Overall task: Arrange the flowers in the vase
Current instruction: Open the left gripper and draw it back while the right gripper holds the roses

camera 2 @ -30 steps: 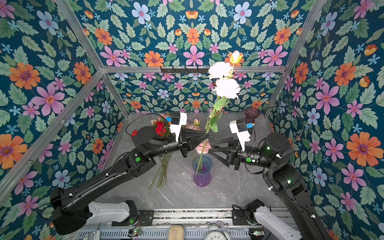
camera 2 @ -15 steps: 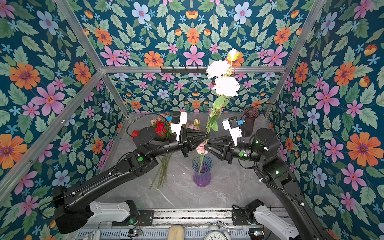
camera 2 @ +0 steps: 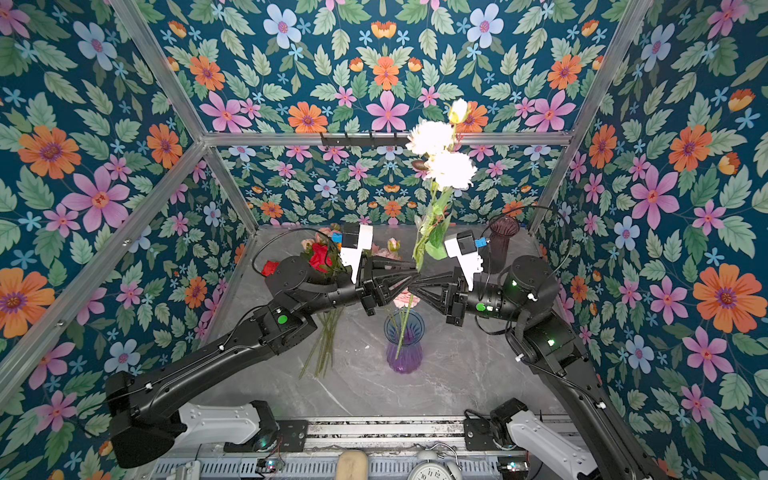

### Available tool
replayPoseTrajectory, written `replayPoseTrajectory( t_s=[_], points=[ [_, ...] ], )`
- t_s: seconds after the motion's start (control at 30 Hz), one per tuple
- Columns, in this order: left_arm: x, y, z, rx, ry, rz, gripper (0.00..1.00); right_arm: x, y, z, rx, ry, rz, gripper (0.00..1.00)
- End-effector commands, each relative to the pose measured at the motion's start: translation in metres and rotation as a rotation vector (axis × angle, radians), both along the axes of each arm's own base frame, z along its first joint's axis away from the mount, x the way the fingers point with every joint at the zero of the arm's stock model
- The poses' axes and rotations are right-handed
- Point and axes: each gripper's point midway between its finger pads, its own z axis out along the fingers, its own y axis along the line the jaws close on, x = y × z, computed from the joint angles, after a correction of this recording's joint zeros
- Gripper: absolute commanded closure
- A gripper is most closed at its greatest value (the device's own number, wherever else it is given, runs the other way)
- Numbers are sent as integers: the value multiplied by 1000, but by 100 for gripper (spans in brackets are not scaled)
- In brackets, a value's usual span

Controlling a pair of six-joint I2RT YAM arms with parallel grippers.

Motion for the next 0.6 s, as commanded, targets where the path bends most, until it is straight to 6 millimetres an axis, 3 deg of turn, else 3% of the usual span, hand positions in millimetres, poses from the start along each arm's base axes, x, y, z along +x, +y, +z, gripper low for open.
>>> replayPoseTrajectory(
  t_s=[0.0,0.17,0.4,0.57],
  points=[
    [13,10,-4,36,-9,112,5,8,-12,-6,-33,-56,-117,100],
    [34,58,-32,76,47,368,0,10,-32,-17,-62,-204,-259,100],
    [30,129,-80,99,131,547,0,19,-30,-40,-45,-343,-287,100],
    [48,179,-137,215,276,796,12,33,-26,-43,-20,-364,-310,100]
  ],
)
